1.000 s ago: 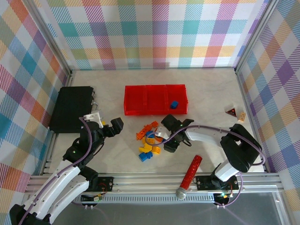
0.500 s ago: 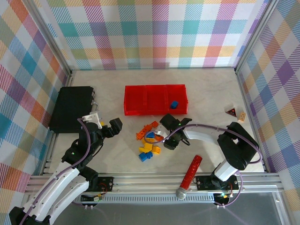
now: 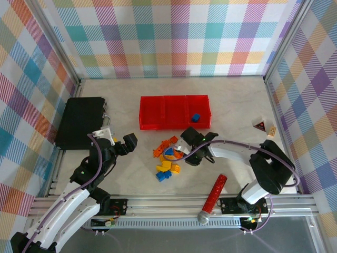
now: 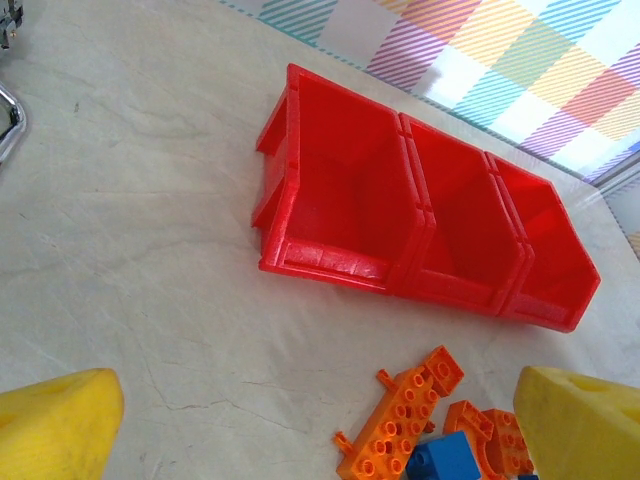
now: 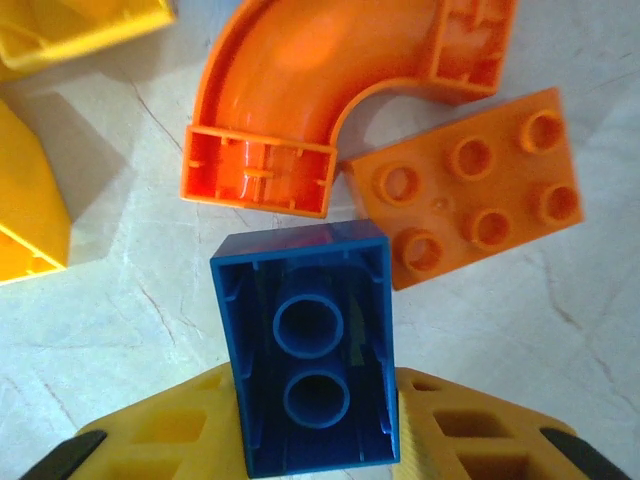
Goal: Sort the legos into containers by color
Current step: Pick up the lego from the bottom-center of the table, then place the lego in the container.
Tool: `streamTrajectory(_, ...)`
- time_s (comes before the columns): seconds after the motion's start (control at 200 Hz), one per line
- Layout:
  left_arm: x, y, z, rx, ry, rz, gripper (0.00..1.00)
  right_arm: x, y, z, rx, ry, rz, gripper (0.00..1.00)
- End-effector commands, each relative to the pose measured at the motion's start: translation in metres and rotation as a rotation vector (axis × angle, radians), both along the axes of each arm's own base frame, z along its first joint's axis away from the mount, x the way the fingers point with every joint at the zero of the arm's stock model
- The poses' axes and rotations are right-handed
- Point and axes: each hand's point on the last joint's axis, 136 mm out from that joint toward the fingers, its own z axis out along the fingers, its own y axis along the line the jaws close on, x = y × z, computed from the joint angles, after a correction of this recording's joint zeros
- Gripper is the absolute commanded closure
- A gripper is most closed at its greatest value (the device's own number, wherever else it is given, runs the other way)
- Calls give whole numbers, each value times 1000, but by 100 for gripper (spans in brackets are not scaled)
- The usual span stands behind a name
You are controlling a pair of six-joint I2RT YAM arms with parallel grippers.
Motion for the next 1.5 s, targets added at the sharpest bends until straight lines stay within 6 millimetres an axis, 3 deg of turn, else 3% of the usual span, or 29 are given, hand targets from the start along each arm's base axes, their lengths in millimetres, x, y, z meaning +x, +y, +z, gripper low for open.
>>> streamTrajectory(0.0, -1, 0, -4, 1, 4, 5, 0, -3, -1, 12, 29, -13, -7, 70)
streamTrajectory(0.19, -1, 0, -3, -3, 3, 6, 0, 1, -4, 27, 78, -35, -31, 72)
streamTrajectory(0.33, -1, 0, 0, -2, 0, 7, 1, 17, -4, 53, 162, -76, -92, 72)
streamTrajectory(0.545, 4, -6, 2, 4, 7, -14, 0, 81, -12, 108, 277, -155, -278, 71)
streamTrajectory(0.655, 6, -8, 4, 9, 8, -24, 0, 111, -10, 128, 311, -158, -334, 71)
streamTrajectory(0.77, 7, -10, 7, 15, 4, -33, 1, 146, -13, 136, 316, -129, -422, 70)
streamTrajectory(0.945, 6, -9, 8, 31, 8, -37, 1, 191, -23, 128, 294, -73, -535, 70)
streamTrajectory(1.095, 4, -6, 7, 43, 13, -30, 0, 217, -35, 113, 279, -35, -622, 71)
streamTrajectory(1.495, 5, -5, 5, 50, 19, -26, 0, 243, -38, 78, 264, 33, -695, 66)
